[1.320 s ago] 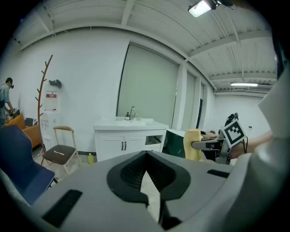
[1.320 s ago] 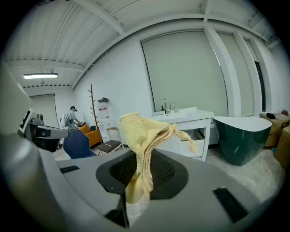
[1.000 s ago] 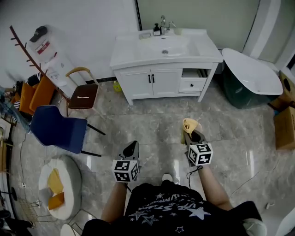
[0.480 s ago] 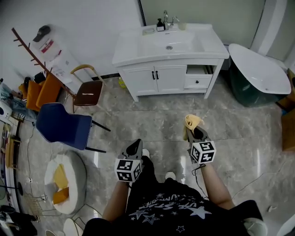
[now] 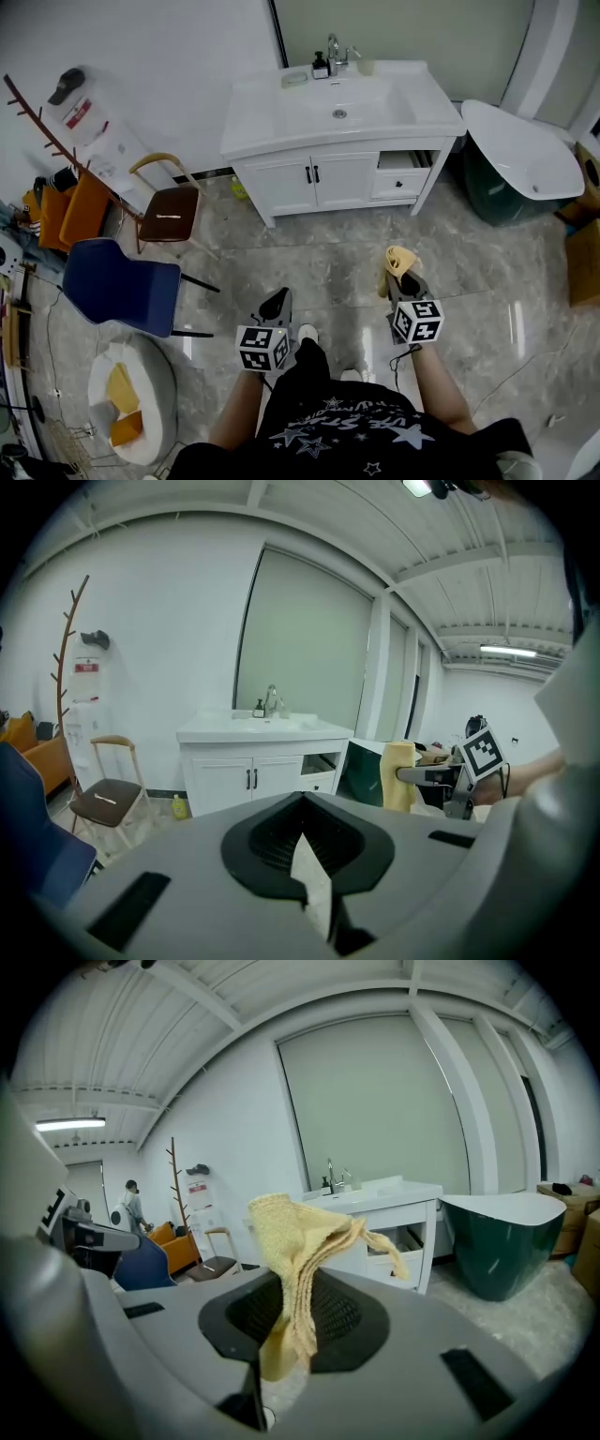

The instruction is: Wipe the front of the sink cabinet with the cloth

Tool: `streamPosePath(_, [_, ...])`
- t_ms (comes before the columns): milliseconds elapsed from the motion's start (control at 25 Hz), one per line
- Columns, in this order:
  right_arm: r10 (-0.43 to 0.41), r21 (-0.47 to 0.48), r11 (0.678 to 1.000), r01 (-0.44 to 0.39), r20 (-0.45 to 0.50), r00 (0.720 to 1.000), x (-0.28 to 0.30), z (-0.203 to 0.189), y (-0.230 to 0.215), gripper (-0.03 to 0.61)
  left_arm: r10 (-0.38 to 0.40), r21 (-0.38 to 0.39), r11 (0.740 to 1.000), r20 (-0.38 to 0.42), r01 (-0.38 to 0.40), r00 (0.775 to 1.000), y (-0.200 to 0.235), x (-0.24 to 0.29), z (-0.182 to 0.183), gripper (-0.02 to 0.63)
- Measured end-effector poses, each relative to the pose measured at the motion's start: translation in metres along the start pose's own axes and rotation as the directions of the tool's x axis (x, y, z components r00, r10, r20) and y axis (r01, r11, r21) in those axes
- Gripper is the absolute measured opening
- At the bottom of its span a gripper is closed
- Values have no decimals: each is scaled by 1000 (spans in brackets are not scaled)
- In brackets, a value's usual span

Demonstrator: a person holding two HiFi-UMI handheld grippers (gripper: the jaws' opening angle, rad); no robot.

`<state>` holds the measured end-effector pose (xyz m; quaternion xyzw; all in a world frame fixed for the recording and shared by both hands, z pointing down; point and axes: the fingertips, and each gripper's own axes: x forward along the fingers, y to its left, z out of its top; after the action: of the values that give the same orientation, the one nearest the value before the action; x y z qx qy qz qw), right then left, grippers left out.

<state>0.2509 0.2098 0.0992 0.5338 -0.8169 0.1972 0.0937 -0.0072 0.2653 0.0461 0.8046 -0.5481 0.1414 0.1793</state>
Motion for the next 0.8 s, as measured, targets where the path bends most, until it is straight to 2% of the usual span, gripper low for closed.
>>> streamPosePath(400, [-123, 17, 992, 123, -41, 992, 133, 39, 22, 78, -92, 3, 996, -17, 92, 996, 121, 96, 41, 15])
streamPosePath(600, [-163, 5, 987, 163, -66, 984, 178, 45, 30, 78, -126, -23, 992, -48, 125, 991, 172, 127, 38, 15])
streamPosePath(800, [-177, -26, 984, 175, -108, 978, 204, 44, 26, 78, -131, -46, 991, -63, 128, 989, 198, 146, 34, 15])
